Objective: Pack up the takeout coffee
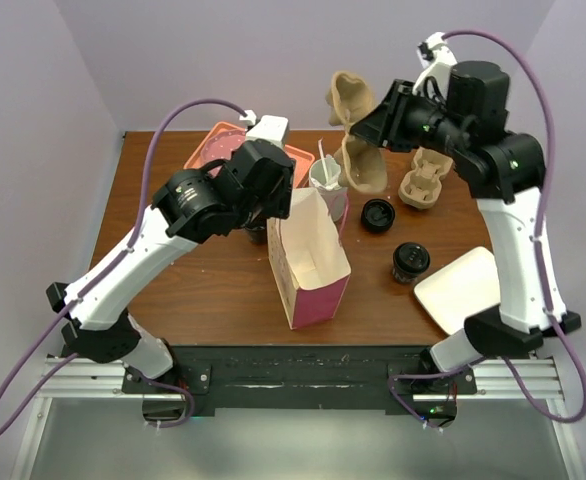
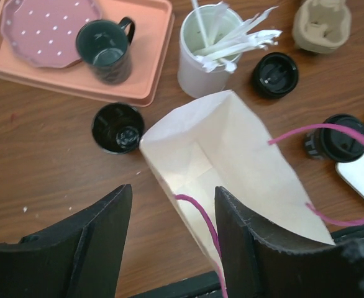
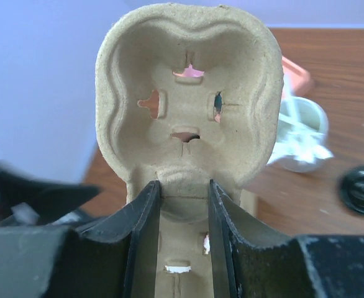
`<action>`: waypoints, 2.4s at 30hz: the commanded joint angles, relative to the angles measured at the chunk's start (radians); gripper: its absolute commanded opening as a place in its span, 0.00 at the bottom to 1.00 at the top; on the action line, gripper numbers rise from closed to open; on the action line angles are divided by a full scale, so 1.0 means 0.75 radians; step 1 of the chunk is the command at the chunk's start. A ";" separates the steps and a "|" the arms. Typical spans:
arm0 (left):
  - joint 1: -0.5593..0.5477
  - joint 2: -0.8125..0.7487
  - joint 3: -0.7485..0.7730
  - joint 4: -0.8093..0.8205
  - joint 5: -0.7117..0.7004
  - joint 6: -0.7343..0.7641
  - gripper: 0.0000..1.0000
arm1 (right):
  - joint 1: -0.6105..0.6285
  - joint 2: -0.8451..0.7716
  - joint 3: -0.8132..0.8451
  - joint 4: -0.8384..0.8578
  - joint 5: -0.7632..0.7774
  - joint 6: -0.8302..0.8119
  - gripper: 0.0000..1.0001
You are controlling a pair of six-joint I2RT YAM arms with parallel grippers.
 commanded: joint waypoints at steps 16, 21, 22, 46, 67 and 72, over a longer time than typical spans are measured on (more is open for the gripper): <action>0.148 -0.412 -0.506 0.362 0.295 -0.074 0.35 | 0.389 -0.238 -0.293 0.259 0.041 0.396 0.26; 0.150 -0.461 -0.590 0.427 0.360 -0.106 0.18 | 0.545 -0.205 -0.333 0.158 0.164 0.385 0.26; 0.152 -0.473 -0.596 0.442 0.366 -0.119 0.16 | 0.565 -0.197 -0.340 0.101 0.221 0.406 0.25; 0.152 -0.557 -0.772 0.589 0.416 -0.389 0.00 | 0.774 -0.138 -0.477 -0.163 0.735 0.678 0.21; 0.152 -0.655 -0.887 0.605 0.422 -0.423 0.00 | 0.938 0.083 -0.366 -0.220 0.931 0.514 0.20; 0.152 -0.678 -0.897 0.587 0.414 -0.427 0.00 | 0.948 0.087 -0.405 -0.227 0.978 0.553 0.20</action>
